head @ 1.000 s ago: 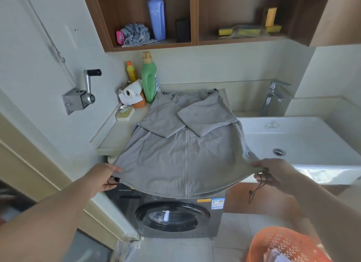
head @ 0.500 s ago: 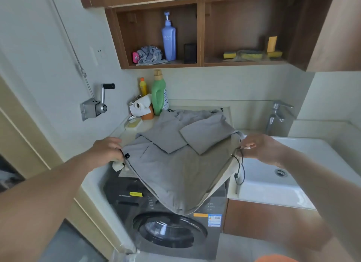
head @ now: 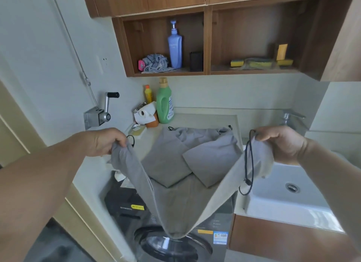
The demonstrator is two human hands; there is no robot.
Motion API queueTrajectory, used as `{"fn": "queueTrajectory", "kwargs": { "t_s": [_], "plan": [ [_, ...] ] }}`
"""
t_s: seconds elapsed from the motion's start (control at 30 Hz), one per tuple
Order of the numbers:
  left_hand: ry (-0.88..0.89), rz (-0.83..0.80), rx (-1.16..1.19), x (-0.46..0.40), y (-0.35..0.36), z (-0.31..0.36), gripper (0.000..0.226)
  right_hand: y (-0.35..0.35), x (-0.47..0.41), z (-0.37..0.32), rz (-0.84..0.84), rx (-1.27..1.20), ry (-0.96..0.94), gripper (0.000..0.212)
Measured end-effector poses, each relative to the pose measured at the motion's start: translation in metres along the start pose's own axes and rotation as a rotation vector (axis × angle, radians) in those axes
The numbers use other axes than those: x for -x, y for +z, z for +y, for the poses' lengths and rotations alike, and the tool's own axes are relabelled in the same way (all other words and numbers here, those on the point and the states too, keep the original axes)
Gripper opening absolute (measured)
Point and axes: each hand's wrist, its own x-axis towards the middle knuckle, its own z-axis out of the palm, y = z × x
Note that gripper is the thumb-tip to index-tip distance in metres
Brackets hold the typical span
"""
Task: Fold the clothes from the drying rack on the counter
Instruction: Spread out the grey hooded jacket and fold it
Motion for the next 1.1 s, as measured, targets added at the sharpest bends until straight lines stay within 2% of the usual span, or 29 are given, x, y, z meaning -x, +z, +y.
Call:
{"fn": "queueTrajectory", "kwargs": {
  "t_s": [0.07, 0.17, 0.3, 0.33, 0.4, 0.43, 0.5, 0.63, 0.7, 0.77, 0.83, 0.93, 1.1],
  "plan": [
    [0.051, 0.045, 0.127, -0.02, -0.008, 0.004, 0.019, -0.01, -0.015, 0.002, 0.071, -0.072, -0.006, 0.046],
    [0.113, 0.124, 0.24, -0.056, -0.015, 0.01, 0.009, -0.026, -0.041, 0.007, 0.261, -0.158, -0.061, 0.037],
    [0.135, 0.182, 0.35, -0.125, -0.028, 0.013, 0.033, -0.058, -0.087, 0.014, 0.53, -0.226, -0.128, 0.035],
    [0.138, 0.203, 0.364, -0.135, -0.029, 0.012, 0.03, -0.062, -0.094, 0.015, 0.587, -0.23, -0.135, 0.031],
    [0.146, 0.235, 0.399, -0.183, -0.038, 0.015, 0.01, -0.084, -0.126, 0.015, 0.735, -0.238, -0.122, 0.027],
    [0.142, 0.262, 0.395, -0.197, -0.04, 0.015, 0.01, -0.091, -0.136, 0.016, 0.808, -0.239, -0.116, 0.028],
    [0.091, 0.315, 0.371, -0.236, -0.043, 0.014, 0.028, -0.104, -0.159, 0.016, 0.949, -0.241, -0.081, 0.024],
    [0.026, 0.345, 0.312, -0.324, -0.05, -0.004, 0.026, -0.137, -0.213, 0.028, 1.184, -0.161, 0.043, 0.014],
    [0.028, 0.367, 0.232, -0.363, -0.049, -0.015, 0.024, -0.152, -0.234, 0.043, 1.248, -0.035, 0.112, 0.017],
    [0.057, 0.419, 0.109, -0.39, -0.039, -0.019, 0.016, -0.17, -0.254, 0.067, 1.318, 0.185, 0.242, 0.032],
    [0.067, 0.47, -0.054, -0.409, -0.027, -0.025, 0.021, -0.179, -0.267, 0.09, 1.322, 0.374, 0.357, 0.041],
    [0.079, 0.498, -0.227, -0.433, -0.017, -0.038, 0.035, -0.18, -0.281, 0.104, 1.283, 0.553, 0.431, 0.04],
    [0.094, 0.563, -0.437, -0.458, -0.015, -0.046, 0.03, -0.197, -0.29, 0.106, 1.316, 0.68, 0.489, 0.038]
  ]
}}
